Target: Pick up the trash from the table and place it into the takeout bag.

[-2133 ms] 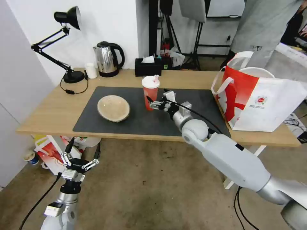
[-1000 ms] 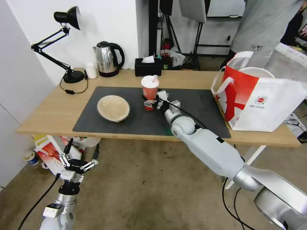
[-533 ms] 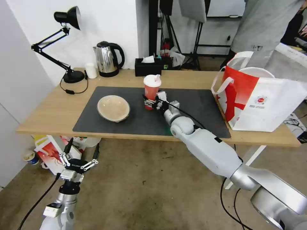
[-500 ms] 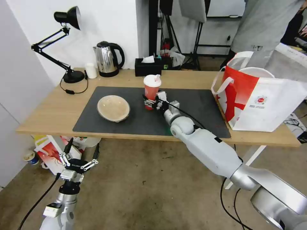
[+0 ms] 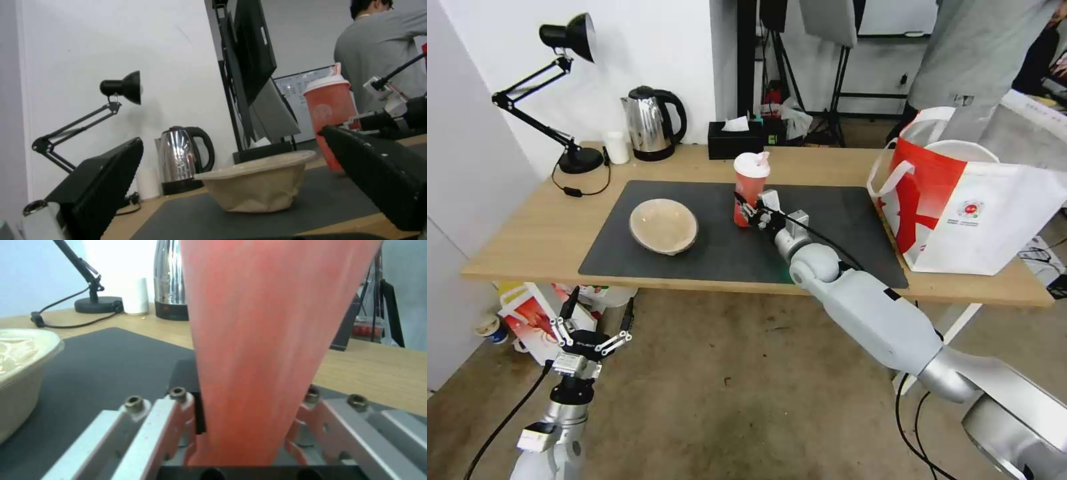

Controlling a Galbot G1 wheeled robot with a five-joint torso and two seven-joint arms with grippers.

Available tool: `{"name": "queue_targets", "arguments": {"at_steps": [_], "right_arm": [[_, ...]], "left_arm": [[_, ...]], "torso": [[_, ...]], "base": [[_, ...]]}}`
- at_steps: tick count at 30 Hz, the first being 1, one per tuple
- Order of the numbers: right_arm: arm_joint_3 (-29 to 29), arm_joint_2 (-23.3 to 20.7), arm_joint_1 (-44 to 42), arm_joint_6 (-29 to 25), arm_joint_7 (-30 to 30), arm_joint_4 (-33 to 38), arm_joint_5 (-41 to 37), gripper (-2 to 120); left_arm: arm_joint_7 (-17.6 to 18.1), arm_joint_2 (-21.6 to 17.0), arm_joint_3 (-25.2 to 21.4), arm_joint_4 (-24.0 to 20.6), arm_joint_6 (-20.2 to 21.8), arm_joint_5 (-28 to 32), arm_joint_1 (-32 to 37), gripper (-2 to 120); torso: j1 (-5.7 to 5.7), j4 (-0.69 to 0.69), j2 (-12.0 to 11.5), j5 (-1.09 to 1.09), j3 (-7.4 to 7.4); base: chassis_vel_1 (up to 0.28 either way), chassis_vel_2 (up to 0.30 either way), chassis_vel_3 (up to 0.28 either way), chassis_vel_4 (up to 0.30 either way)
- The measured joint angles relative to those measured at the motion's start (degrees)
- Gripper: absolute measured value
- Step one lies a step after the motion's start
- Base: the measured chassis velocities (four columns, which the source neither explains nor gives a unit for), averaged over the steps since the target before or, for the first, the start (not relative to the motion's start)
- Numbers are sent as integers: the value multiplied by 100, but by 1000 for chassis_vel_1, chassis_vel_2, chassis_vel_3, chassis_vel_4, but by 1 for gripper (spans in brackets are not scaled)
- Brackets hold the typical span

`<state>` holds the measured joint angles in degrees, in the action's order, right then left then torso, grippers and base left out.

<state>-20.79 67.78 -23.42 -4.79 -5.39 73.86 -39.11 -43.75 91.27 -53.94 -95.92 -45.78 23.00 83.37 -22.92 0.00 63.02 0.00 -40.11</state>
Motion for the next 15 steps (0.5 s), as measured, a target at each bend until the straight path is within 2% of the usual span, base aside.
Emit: {"name": "queue_targets", "arguments": {"at_steps": [4,8,9,15], "right_arm": [[4,-74,-26,-8,5,96,0,17],[59,-387,-130,-13,17,474,-8,5],[59,-387,-130,-13,17,474,-8,5],[430,-1020,-621,-11,-15,1252,-2,3]], "left_arm": [[1,0,-5,-6,0,4,2,100],[3,-2,-12,-8,1,9,1,100],[3,-2,-12,-8,1,9,1,100],[4,-7,-32,30,2,15,-37,100]], "torso": [[0,0,0,0,0],[0,0,0,0,0],[0,0,0,0,0],[0,0,1,2,0]], "base": [[0,0,0,0],[0,0,0,0],[0,0,0,0],[0,0,0,0]]}}
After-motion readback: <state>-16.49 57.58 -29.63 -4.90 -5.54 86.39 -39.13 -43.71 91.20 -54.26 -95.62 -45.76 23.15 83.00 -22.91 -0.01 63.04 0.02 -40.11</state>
